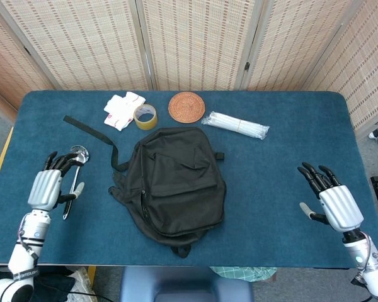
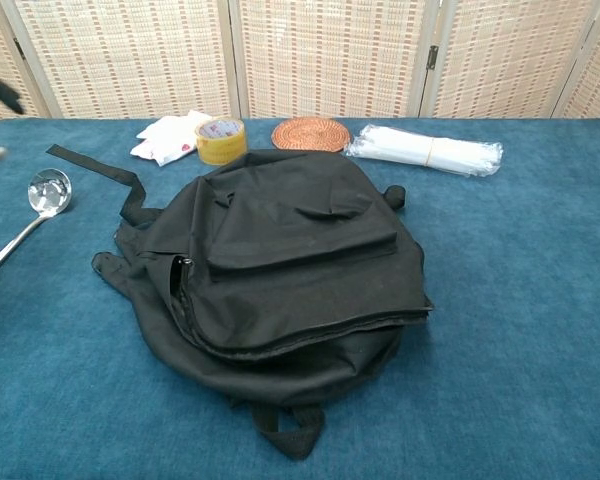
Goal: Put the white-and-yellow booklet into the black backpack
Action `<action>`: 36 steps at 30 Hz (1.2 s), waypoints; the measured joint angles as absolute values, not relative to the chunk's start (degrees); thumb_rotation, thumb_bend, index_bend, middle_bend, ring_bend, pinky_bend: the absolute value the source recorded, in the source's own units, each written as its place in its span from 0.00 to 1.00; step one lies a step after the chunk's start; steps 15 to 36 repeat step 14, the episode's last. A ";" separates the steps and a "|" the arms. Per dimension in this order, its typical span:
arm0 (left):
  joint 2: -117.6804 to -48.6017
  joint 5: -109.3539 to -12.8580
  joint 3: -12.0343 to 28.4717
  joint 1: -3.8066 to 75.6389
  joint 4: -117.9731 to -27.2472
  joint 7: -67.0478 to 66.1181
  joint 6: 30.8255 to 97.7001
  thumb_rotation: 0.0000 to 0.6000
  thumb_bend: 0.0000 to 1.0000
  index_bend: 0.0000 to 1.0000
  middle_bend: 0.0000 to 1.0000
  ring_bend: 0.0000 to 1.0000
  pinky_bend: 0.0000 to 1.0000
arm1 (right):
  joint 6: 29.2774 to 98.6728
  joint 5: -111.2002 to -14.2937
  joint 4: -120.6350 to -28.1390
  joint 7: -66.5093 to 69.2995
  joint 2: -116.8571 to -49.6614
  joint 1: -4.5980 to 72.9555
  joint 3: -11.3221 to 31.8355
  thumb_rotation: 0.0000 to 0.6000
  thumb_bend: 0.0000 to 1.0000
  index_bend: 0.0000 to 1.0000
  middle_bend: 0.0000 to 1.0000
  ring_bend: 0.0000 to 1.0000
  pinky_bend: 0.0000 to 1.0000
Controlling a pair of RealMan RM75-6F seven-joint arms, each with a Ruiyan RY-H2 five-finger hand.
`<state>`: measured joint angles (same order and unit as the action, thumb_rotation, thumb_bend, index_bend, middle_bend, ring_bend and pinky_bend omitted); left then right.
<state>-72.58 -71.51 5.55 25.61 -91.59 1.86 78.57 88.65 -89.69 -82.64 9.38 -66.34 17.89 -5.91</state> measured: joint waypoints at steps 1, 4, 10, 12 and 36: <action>-72.45 -71.73 5.19 24.51 -91.66 1.58 79.74 1.00 0.40 0.34 0.22 0.19 0.04 | 88.78 -89.64 -82.90 9.49 -66.07 17.36 -5.91 1.00 0.35 0.02 0.07 0.22 0.08; -72.03 -72.58 3.98 20.98 -92.10 1.14 83.44 1.00 0.40 0.33 0.22 0.18 0.04 | 89.58 -89.32 -83.85 9.57 -65.43 15.52 -5.75 1.00 0.35 0.02 0.07 0.21 0.08; -71.22 -74.96 1.26 14.80 -93.35 -0.19 89.05 1.00 0.40 0.33 0.21 0.18 0.04 | 91.31 -87.50 -85.67 8.17 -65.19 11.87 -4.95 1.00 0.35 0.02 0.07 0.21 0.07; -70.92 -75.98 0.32 13.24 -94.16 -1.24 90.11 1.00 0.40 0.33 0.22 0.18 0.03 | 91.52 -86.64 -86.32 7.16 -65.29 10.77 -4.56 1.00 0.35 0.02 0.07 0.22 0.07; -70.52 -76.69 -0.36 12.53 -94.95 -2.65 90.32 1.00 0.40 0.32 0.21 0.17 0.02 | 91.45 -86.10 -87.07 6.32 -65.41 10.05 -4.17 1.00 0.35 0.02 0.07 0.22 0.07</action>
